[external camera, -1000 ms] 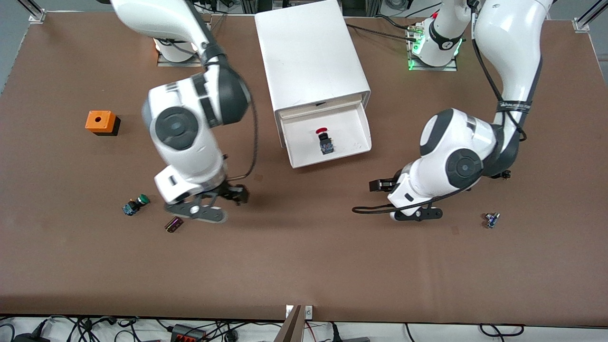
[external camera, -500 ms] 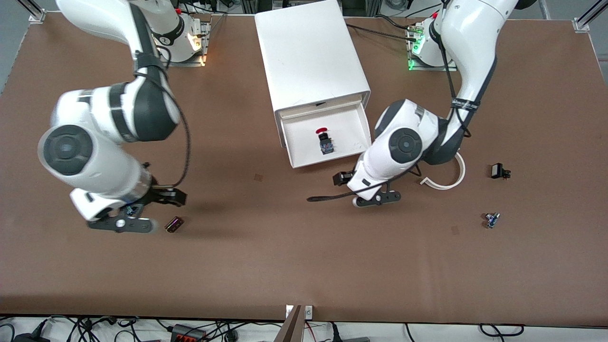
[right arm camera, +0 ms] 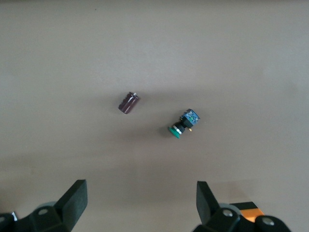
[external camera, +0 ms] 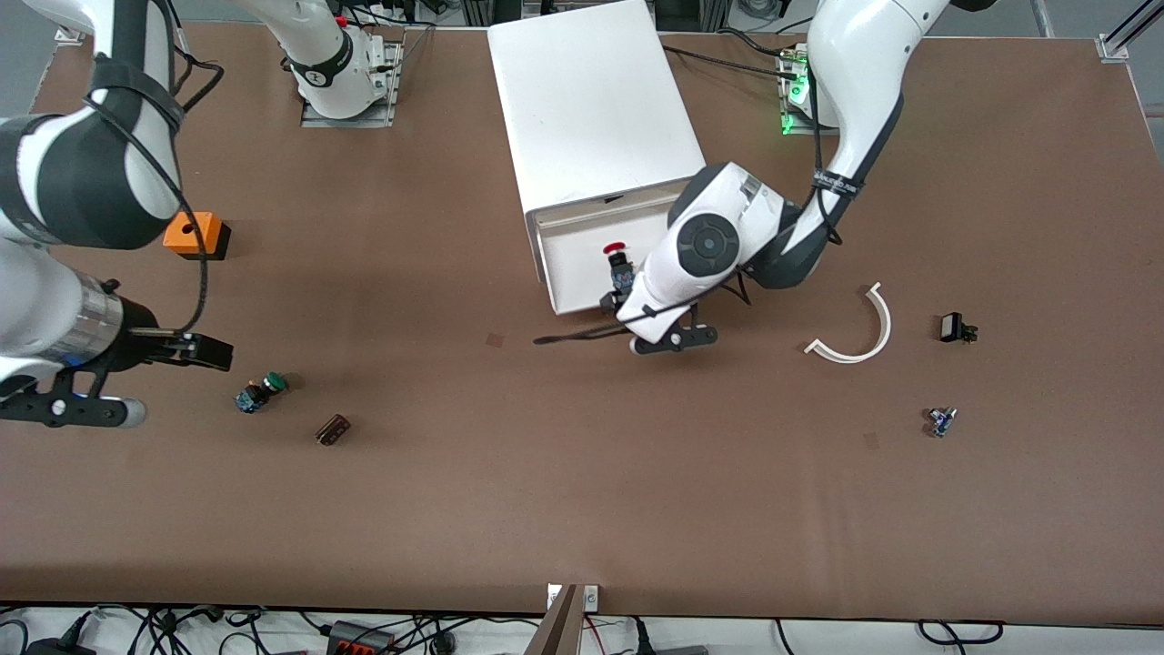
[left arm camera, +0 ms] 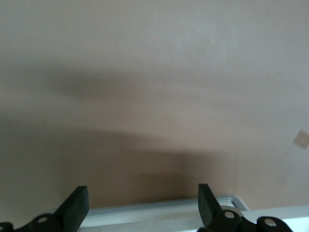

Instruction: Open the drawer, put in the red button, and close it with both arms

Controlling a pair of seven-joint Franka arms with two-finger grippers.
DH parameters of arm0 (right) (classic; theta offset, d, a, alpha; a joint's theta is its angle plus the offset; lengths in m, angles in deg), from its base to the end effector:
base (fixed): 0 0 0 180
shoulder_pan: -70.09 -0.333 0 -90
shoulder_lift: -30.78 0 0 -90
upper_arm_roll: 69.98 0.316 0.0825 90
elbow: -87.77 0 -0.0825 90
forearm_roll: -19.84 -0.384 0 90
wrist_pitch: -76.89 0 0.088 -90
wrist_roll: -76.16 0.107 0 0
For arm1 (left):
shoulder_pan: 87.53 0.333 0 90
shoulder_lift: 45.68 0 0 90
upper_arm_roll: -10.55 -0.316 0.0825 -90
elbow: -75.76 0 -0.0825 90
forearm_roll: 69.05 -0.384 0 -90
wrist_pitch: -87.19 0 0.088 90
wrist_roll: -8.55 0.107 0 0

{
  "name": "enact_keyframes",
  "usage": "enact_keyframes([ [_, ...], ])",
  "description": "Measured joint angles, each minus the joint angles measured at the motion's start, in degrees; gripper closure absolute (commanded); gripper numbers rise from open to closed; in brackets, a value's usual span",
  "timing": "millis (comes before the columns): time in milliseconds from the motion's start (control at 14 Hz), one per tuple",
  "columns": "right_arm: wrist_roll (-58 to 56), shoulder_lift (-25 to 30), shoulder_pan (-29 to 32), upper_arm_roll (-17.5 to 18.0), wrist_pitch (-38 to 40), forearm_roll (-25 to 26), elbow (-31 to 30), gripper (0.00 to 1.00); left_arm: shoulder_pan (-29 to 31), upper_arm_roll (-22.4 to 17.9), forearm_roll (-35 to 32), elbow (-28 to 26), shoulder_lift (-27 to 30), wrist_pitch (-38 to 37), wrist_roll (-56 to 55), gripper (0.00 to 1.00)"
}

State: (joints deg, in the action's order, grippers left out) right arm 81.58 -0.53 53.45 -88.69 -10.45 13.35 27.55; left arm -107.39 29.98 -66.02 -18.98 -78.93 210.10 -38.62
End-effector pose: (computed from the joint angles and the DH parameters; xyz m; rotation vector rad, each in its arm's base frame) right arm 0.6957 0.0524 0.5316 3.0812 -0.1349 -0.0716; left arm 0.5378 -0.4087 0.2855 2.9834 0.3208 -0.3004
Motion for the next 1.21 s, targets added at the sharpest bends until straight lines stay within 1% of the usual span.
enact_keyframes([
  [71,-0.3,1.0,1.2,0.5,0.1,-0.1,-0.8,0.00,-0.1,0.7,0.0,-1.4,0.8,-0.1,-1.0,0.00],
  [143,-0.6,2.5,3.2,2.0,0.1,0.0,-2.1,0.00,-0.1,1.2,0.0,-2.8,1.4,-0.2,-1.9,0.00],
  [286,-1.0,6.0,8.6,6.8,0.0,0.6,-5.2,0.00,-0.1,1.9,0.0,-4.6,2.0,-1.7,-3.2,0.00],
  [500,-1.5,11.6,14.6,12.8,-0.3,2.2,-10.3,0.00,0.0,2.5,0.0,-4.9,2.1,-6.4,-3.4,0.00],
  [643,-3.1,14.4,18.1,16.7,-0.5,4.0,-13.4,0.00,0.0,3.4,0.0,-4.9,2.2,-7.6,-3.8,0.00],
  [714,-3.7,15.6,18.7,17.5,-0.5,5.0,-14.8,0.00,0.0,3.7,0.0,-4.9,2.2,-7.9,-3.9,0.00],
  [857,-4.0,17.6,18.9,17.9,-0.5,6.0,-17.9,0.00,0.0,3.9,0.0,-4.9,2.2,-8.3,-4.1,0.00],
  [1071,-4.1,21.4,18.9,18.0,-2.0,6.3,-24.5,0.00,0.0,4.1,0.0,-5.0,2.2,-8.4,-4.6,0.00],
  [1214,-4.1,23.0,18.9,18.2,-3.3,6.4,-27.1,0.00,0.0,4.5,0.0,-5.1,2.2,-8.8,-5.5,0.00],
])
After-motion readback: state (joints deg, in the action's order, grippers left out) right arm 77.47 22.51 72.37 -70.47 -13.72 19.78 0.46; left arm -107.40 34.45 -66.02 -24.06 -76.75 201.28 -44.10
